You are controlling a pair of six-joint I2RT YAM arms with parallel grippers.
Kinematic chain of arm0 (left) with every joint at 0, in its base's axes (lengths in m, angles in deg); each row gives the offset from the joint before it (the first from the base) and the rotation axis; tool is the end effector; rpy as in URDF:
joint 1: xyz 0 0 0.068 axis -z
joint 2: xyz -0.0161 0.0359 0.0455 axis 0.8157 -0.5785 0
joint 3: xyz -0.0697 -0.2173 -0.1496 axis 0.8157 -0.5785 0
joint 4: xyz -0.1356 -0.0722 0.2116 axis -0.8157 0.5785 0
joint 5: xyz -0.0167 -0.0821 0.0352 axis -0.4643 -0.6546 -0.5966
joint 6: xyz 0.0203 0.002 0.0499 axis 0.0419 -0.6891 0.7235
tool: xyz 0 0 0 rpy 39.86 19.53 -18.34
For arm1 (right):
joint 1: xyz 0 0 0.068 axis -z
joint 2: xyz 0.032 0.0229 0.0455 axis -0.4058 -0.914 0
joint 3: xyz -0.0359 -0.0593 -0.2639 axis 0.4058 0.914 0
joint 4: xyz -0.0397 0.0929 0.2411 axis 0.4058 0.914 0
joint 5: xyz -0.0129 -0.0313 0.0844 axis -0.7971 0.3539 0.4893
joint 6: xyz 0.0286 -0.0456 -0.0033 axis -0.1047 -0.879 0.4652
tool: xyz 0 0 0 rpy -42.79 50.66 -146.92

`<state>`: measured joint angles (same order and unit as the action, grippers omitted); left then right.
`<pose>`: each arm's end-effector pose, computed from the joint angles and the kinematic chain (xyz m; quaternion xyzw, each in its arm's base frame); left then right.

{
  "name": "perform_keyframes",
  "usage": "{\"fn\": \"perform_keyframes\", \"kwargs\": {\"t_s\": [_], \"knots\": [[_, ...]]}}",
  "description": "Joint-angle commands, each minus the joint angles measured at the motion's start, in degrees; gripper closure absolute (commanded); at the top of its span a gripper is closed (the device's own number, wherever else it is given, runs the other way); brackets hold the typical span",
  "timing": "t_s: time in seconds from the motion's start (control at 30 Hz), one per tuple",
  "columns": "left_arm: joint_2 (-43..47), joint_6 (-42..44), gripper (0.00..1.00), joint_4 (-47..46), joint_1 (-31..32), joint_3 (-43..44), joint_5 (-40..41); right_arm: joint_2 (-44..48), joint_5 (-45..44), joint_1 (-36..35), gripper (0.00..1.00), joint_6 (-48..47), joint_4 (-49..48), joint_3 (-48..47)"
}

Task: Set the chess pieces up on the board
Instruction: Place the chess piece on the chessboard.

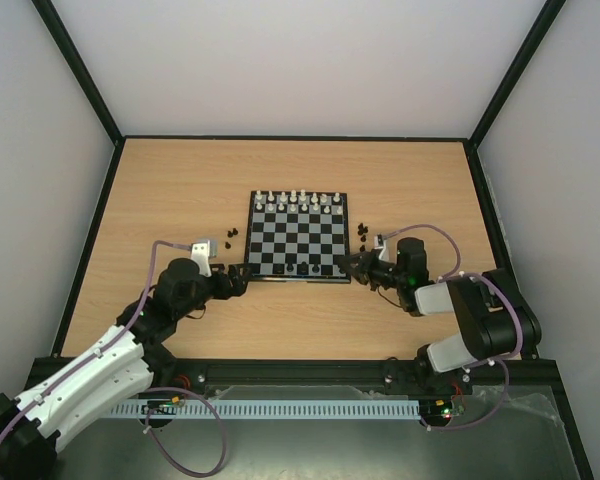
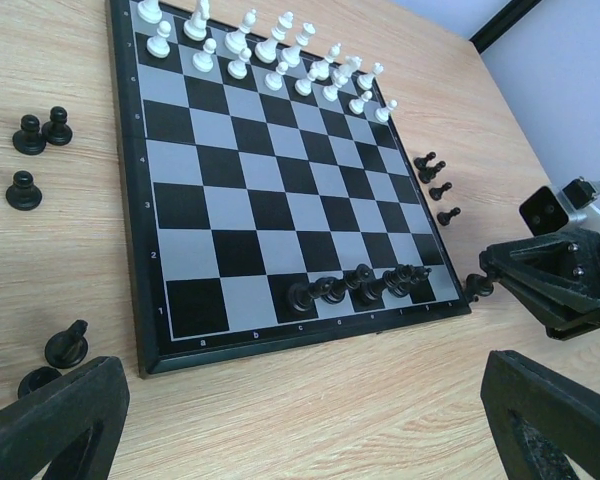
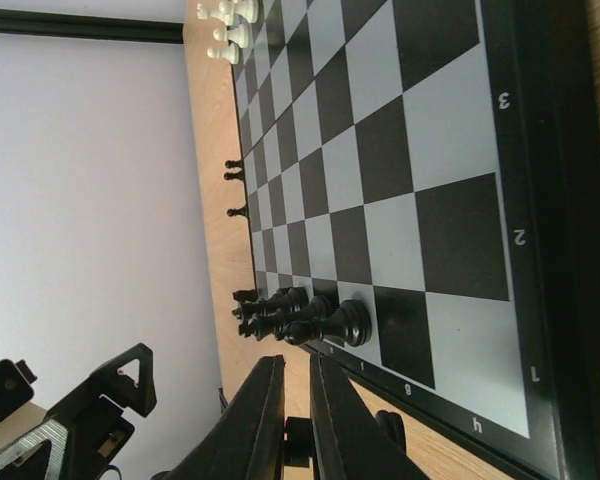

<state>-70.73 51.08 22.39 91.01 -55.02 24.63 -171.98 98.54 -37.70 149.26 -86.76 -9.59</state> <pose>0.1291 -0.0958 0.2172 -0.0045 0.8266 -0.3446 0.4449 0.2206 0.0780 0.1426 0.1214 0.7634 0.5728 0.2727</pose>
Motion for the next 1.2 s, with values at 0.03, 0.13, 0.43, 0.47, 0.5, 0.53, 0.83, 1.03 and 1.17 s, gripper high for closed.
{"fn": "perform_keyframes", "kwargs": {"t_s": [0.03,0.13,0.43,0.47,0.5,0.53,0.83,1.03,1.17], "knots": [[-0.74,0.77,0.00,-1.54,0.12,1.86,0.57,-3.72,1.56,0.38,0.91,0.20,-5.16,0.15],[-1.14,0.89,0.00,-1.67,0.16,1.97,0.71,-5.76,2.01,0.36,0.91,0.86,-7.45,-0.09],[-1.88,0.83,0.01,-2.10,0.12,2.10,0.93,-9.02,2.42,0.39,0.90,0.81,-8.67,-1.78],[-2.02,0.78,0.01,-2.14,0.12,2.20,0.93,-9.29,2.41,0.39,0.90,0.69,-8.71,-1.82],[-2.18,0.84,0.00,-2.25,0.12,2.21,0.93,-9.55,2.39,0.32,0.90,0.72,-8.80,-1.97],[-2.28,0.80,0.00,-2.40,0.12,2.21,0.88,-10.02,2.53,0.32,0.90,0.77,-9.01,-2.00],[-3.01,0.80,0.01,-2.70,0.12,2.37,0.88,-11.79,2.59,0.40,0.86,0.08,-9.26,-2.18],[-2.97,0.84,0.00,-2.71,0.17,2.40,0.84,-11.68,1.85,0.45,0.80,-1.23,-7.45,-2.23],[-2.80,0.84,0.01,-2.60,0.16,2.37,0.85,-10.49,0.80,0.48,0.79,-2.56,-5.16,-2.18]]}}
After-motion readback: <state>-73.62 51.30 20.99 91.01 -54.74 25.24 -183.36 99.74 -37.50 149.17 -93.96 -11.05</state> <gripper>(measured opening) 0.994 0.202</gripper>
